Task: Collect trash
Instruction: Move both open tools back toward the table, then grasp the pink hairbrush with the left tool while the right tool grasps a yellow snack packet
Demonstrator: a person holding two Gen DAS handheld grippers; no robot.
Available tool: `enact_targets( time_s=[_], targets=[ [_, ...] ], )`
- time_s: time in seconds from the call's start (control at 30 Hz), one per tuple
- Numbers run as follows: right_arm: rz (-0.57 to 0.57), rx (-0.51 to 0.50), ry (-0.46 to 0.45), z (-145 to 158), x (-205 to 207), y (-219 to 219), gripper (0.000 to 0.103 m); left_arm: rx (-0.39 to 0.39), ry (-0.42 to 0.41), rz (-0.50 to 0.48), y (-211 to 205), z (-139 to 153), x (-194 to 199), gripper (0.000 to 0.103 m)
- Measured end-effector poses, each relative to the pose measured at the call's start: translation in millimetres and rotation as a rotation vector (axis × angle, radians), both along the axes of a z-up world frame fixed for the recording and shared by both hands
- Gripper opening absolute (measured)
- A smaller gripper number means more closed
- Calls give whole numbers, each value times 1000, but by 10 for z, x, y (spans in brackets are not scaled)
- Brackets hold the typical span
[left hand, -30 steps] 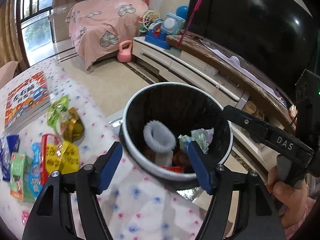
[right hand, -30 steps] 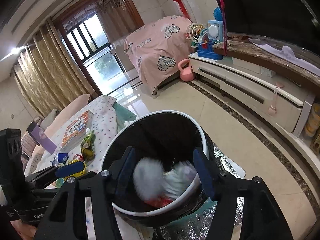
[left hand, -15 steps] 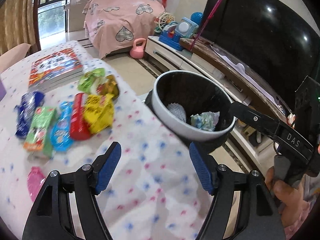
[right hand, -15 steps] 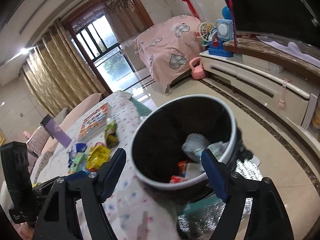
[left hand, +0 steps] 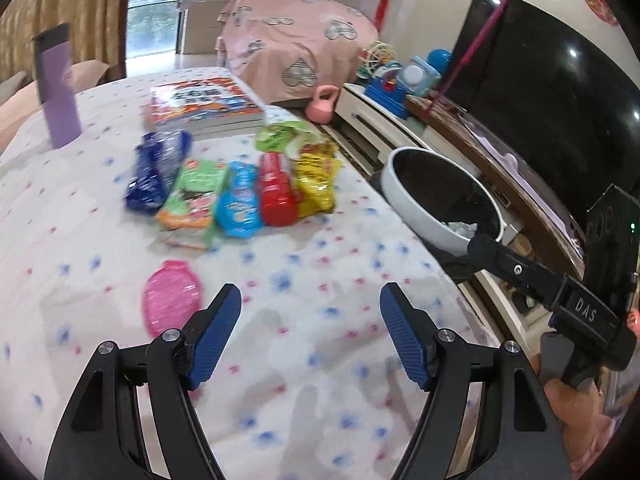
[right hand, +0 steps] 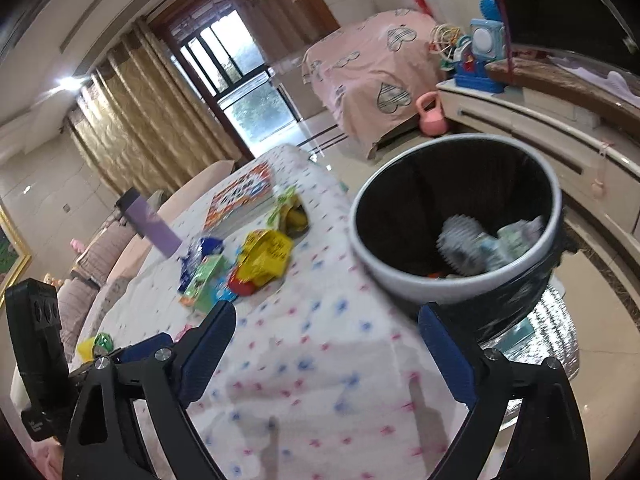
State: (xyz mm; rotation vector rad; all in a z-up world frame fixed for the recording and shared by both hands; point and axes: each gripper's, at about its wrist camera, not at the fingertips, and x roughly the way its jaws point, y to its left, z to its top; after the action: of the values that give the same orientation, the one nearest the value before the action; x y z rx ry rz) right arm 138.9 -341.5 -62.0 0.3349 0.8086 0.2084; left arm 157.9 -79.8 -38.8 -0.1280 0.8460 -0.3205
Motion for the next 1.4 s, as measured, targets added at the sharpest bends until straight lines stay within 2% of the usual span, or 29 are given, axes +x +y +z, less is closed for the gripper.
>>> enact_targets(
  time_s=[0.57, 1.03, 1.27, 1.37, 1.4],
  targets=[
    [122, -21, 52, -206, 1, 673, 94, 1, 52, 124, 678, -227, -142, 74],
    [157, -21, 68, -308, 212, 842, 94, 74, 113, 136, 684, -439, 55, 73],
    [157, -21, 60, -331, 455, 854, 94, 91, 127, 137, 649, -507, 161, 67],
    [157, -16, 55, -341, 579, 872, 93, 108, 118, 129, 601, -513, 200, 58],
    [158, -17, 52, -345, 637, 885, 93, 112, 115, 123, 587, -514, 209, 51]
  ],
)
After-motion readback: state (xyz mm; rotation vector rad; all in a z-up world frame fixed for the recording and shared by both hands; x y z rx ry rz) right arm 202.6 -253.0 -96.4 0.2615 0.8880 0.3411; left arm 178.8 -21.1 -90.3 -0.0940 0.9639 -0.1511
